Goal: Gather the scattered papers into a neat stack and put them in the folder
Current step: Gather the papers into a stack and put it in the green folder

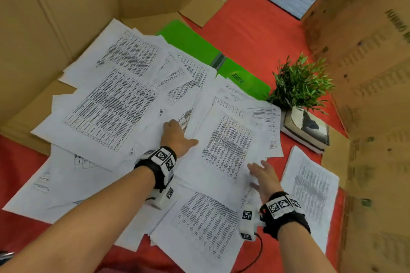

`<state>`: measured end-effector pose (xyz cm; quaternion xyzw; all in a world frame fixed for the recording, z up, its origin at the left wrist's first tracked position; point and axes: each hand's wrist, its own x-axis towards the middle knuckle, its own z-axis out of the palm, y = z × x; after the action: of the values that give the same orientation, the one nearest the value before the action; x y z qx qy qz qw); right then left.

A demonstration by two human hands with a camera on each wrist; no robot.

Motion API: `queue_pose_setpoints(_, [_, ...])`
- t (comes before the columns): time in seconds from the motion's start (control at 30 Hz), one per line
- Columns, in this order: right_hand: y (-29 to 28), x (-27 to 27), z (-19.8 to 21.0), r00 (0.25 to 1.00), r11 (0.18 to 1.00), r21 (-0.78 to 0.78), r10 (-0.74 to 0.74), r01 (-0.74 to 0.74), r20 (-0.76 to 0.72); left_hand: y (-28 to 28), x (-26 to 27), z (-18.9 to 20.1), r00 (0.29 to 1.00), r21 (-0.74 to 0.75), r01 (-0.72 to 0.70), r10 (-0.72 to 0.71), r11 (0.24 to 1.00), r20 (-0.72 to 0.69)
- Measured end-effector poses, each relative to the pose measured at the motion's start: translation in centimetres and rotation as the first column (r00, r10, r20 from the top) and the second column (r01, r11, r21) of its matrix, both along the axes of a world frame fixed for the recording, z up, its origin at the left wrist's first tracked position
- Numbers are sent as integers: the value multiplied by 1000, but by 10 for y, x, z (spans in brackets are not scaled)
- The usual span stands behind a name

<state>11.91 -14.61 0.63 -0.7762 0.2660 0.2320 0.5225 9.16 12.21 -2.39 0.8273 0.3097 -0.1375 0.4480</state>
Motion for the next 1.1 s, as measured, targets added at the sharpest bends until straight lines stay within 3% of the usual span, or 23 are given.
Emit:
queue_pose_setpoints(0.1, [-3, -13, -6, 1000, 1000, -5, 6, -7, -30, -6, -1, -3, 1000, -74, -31, 31, 997, 0])
queue_pose_setpoints(0.17, [5, -14, -5, 999, 999, 17, 45, -45, -26, -12, 2, -1, 1000, -150, 18, -21, 988, -14])
queue_pose_setpoints(0.27, [17, -13, 2, 985, 985, 23, 173, -173, -7, -15, 6, 1, 995, -99, 95, -95, 991, 9])
queue_pose_setpoints(0.33, [15, -11, 9, 973, 971, -84, 228, -225, 22, -10, 6, 6, 995, -130, 35, -22, 991, 94])
queue_pose_setpoints(0.4, [4, -14, 12, 979, 929, -322, 203, -183, 29, 3, 6, 13, 981, -150, -24, 52, 988, 185])
queue_pose_setpoints(0.47, [-15, -22, 7, 995, 844, -528, 94, -94, -27, 26, 8, 23, 961, -208, -89, 139, 974, 241])
queue_pose_setpoints(0.5, [-23, -29, 2, 996, 830, -554, 19, -64, -85, 38, 9, 26, 949, -251, -130, 194, 959, 250])
queue_pose_setpoints(0.6, [-27, -48, -14, 971, 877, -469, -16, -100, -237, 70, 12, 37, 895, -347, -272, 369, 897, 251])
queue_pose_setpoints(0.8, [4, -63, -32, 972, 883, -439, 70, -165, -224, 84, 4, 49, 787, -541, -372, 565, 754, 247])
queue_pose_setpoints(0.87, [8, -61, -27, 982, 876, -468, 31, -118, -189, 86, -3, 45, 774, -584, -379, 592, 718, 225])
queue_pose_setpoints(0.93, [10, -59, -18, 994, 850, -525, -13, -46, -109, 87, -10, 40, 781, -581, -381, 586, 719, 214])
queue_pose_setpoints(1.1, [-2, -38, 4, 989, 745, -657, 149, -113, 0, 92, -18, 27, 821, -550, -366, 539, 751, 188])
